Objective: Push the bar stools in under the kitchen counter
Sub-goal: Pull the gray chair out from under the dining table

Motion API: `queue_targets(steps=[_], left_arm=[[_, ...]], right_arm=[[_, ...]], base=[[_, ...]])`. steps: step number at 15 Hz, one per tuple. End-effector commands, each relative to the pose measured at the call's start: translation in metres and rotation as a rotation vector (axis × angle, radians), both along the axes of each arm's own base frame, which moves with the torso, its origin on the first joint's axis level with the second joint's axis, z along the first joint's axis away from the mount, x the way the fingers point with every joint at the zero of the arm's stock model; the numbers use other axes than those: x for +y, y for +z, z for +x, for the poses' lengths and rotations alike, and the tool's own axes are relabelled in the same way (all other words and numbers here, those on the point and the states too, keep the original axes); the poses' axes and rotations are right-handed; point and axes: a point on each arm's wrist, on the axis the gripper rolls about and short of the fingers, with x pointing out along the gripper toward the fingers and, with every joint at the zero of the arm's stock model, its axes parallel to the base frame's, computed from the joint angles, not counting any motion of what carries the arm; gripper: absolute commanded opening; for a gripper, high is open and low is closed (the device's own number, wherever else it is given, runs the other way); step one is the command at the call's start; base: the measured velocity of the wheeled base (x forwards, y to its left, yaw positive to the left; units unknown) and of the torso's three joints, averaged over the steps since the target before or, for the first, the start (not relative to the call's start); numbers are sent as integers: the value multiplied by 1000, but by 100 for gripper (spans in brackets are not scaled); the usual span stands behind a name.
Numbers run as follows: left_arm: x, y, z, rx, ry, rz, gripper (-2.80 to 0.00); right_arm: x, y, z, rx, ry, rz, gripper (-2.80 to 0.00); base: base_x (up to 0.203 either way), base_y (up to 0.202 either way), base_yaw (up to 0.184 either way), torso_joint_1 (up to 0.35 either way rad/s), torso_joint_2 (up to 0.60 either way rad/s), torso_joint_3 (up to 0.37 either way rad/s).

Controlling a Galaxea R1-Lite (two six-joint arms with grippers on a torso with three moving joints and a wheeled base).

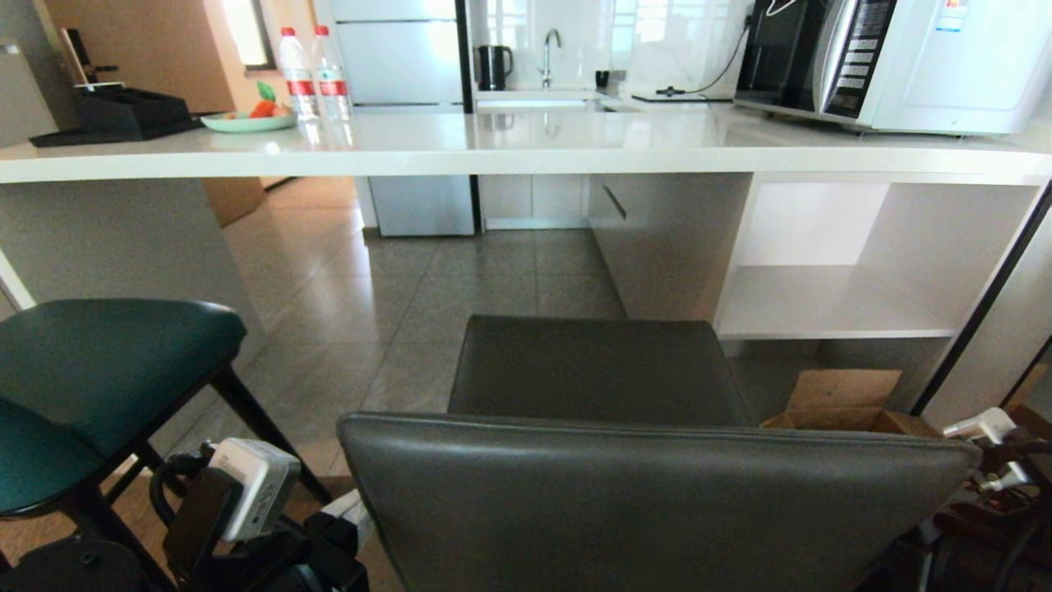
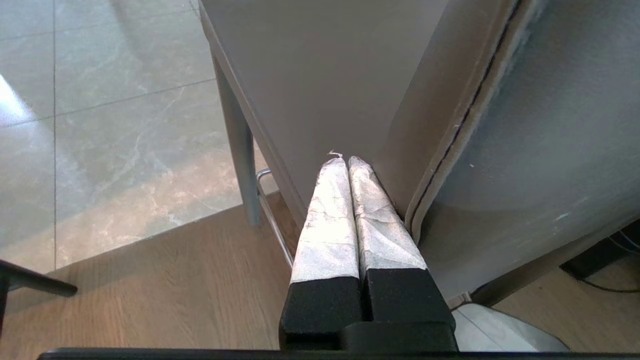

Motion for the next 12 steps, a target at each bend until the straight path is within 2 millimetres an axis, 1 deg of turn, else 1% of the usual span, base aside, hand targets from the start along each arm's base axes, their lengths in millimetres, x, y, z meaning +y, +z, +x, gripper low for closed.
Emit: queue_targets(steps=[1, 7, 12], left_arm=[[0, 0, 1, -1, 6, -1, -280], [-3, -4, 3, 11, 11, 14, -280], [-6, -2, 13, 4, 42, 7, -280]], right_arm=[[0, 0, 0, -2, 1, 2, -280], [1, -1, 3, 8, 4, -1, -280], [1, 1, 3, -4, 3, 1, -280]], base=[[0, 0, 0, 0, 0, 0], [0, 0, 0, 0, 0, 0], [0, 0, 0, 0, 0, 0]])
